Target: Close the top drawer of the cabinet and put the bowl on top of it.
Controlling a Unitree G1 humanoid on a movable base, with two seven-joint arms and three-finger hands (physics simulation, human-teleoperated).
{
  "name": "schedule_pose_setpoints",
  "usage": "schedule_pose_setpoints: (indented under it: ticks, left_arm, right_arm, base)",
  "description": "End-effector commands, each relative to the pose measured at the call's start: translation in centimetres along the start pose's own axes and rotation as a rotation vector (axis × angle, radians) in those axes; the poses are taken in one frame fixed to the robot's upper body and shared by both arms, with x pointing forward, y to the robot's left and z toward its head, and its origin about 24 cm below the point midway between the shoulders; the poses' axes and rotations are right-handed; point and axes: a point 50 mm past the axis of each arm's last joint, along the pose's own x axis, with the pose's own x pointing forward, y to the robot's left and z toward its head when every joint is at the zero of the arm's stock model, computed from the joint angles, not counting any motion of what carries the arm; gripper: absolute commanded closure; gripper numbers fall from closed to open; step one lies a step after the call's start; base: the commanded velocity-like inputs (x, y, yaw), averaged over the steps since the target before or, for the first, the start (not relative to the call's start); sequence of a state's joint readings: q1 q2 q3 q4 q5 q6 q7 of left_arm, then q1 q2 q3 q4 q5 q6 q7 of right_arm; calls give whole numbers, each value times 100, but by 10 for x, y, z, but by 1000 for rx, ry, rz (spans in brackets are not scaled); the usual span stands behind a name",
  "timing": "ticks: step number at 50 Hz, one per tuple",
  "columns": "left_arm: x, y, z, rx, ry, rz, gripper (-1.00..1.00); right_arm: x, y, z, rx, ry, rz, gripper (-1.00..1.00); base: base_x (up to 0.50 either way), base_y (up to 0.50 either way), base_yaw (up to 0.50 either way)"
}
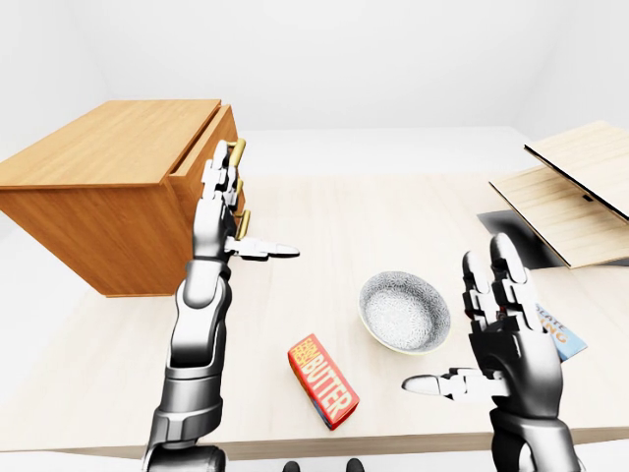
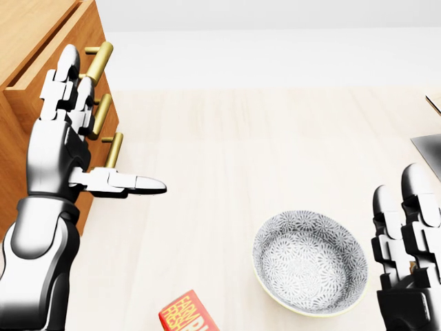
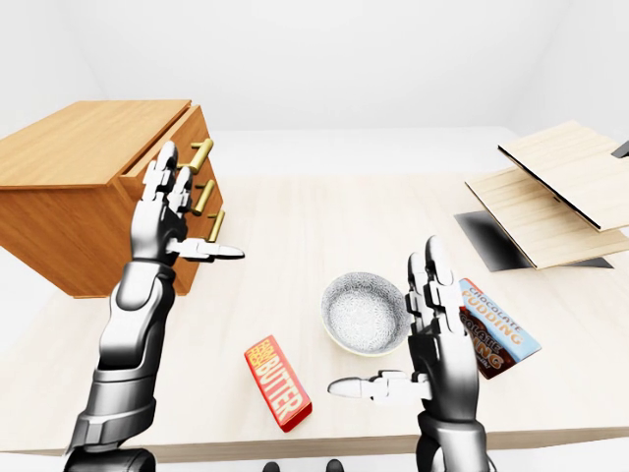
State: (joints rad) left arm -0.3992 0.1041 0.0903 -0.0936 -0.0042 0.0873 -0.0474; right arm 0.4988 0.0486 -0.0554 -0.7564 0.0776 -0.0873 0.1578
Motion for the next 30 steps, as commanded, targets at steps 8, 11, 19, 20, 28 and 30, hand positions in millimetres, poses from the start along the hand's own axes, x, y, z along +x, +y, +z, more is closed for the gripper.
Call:
schedule_pose_setpoints:
  ticks: [8,11,19,20,28,30]
  left_arm:
    - [22,4,-17,-13,86,7,-100]
    - [24,4,-22,-11,109,8,-100]
    - [27,6,-28,-18,138,14,-100]
    - [27,6,-28,-22,141,15,-100]
    - [29,8,-28,-56,143,7,-100]
    - [30,8,-31,-61,155,5,-100]
  right_arm:
    - [0,0,1,1,-2,1,-100]
    - [0,0,2,3,-7,2,-100]
    - [0,0,1,1,-2,4,-100]
    - [0,0,1,2,-4,3,-100]
    - [0,0,0,1,-1,5,-100]
    - [0,0,1,1,-2,4,-100]
  base:
    - [0,0,0]
    - [0,0,0]
    - [0,0,0]
    - [0,0,0]
    - [0,0,0]
    - [0,0,0]
